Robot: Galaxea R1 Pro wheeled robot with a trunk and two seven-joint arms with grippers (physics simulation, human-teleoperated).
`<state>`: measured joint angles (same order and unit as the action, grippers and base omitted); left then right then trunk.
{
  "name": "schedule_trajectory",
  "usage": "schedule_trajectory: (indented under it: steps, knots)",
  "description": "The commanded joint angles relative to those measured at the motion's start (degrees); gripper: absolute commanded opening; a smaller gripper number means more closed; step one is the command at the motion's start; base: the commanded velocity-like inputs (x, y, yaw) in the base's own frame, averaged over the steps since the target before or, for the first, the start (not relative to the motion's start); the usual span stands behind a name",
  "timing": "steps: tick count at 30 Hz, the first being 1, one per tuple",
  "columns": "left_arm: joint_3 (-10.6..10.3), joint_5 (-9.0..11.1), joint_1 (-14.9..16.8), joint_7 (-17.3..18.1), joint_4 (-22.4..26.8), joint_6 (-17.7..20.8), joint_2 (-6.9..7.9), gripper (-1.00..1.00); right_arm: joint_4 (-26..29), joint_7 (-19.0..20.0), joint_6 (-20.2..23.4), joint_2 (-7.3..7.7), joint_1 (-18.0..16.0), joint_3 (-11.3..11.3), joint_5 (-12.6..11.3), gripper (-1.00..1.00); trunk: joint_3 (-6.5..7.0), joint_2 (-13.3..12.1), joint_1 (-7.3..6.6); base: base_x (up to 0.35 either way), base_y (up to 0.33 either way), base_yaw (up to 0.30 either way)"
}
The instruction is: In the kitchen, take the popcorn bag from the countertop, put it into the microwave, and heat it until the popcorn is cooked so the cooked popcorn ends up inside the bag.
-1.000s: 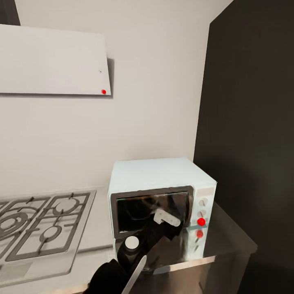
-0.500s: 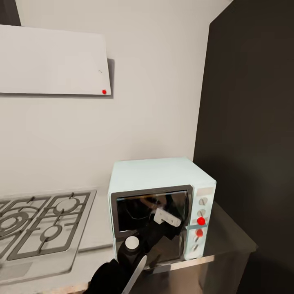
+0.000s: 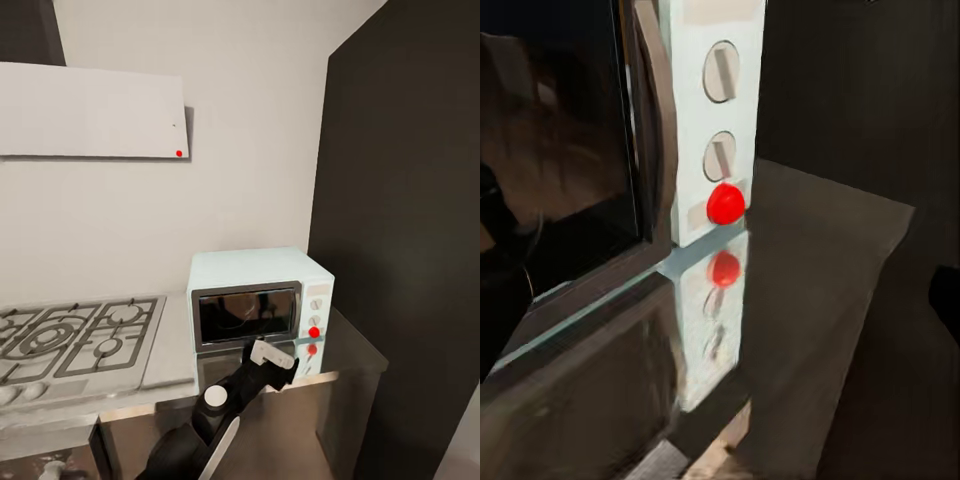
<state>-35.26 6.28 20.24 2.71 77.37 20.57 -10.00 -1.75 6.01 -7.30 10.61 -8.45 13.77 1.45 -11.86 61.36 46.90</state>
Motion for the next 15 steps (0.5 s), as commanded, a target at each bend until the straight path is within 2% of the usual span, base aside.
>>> schedule_trajectory:
  steps: [1,6,8,10,13,14,15]
  knots:
    - [0.1,1.4,0.1,0.0,0.1,0.3,0.0,1.0,-0.2,0.2,-0.4,0.03,-0.1,0.5,0.1,1.0,-0.08,0.1,-0.03,-0.345,0.0,0.0]
    - [0.1,4.1,0.0,0.0,0.0,0.3,0.0,1.0,-0.2,0.2,-0.5,0.1,-0.1,0.5,0.1,1.0,-0.08,0.1,-0.03,-0.344,0.0,0.0]
    - [0.1,6.1,0.0,0.0,-1.5,0.3,0.03,1.0,-0.2,0.2,-0.6,0.06,-0.1,0.5,0.1,1.0,-0.08,0.1,-0.03,-0.283,0.0,0.0]
    - [0.2,7.6,0.1,-0.3,-4.4,0.4,0.17,1.0,-0.2,0.2,-0.6,0.04,-0.1,0.5,0.1,1.0,-0.08,0.1,-0.03,-0.114,0.0,0.0]
    - [1.0,8.7,0.1,-1.6,-11.9,0.3,0.35,1.0,-0.2,0.2,-0.6,0.03,-0.1,0.5,0.1,1.0,-0.08,0.1,-0.03,-0.028,0.0,0.0]
    - [2.2,9.1,0.1,-1.8,-15.3,0.1,0.38,1.0,-0.2,0.2,-0.6,0.06,-0.1,0.5,0.1,1.0,-0.08,0.1,-0.03,-0.008,0.0,0.0]
    - [4.2,9.5,0.1,-2.0,-18.4,0.0,0.4,1.0,-0.2,0.2,-0.6,0.1,-0.1,0.5,0.1,1.0,-0.08,0.1,-0.03,-0.004,0.0,0.0]
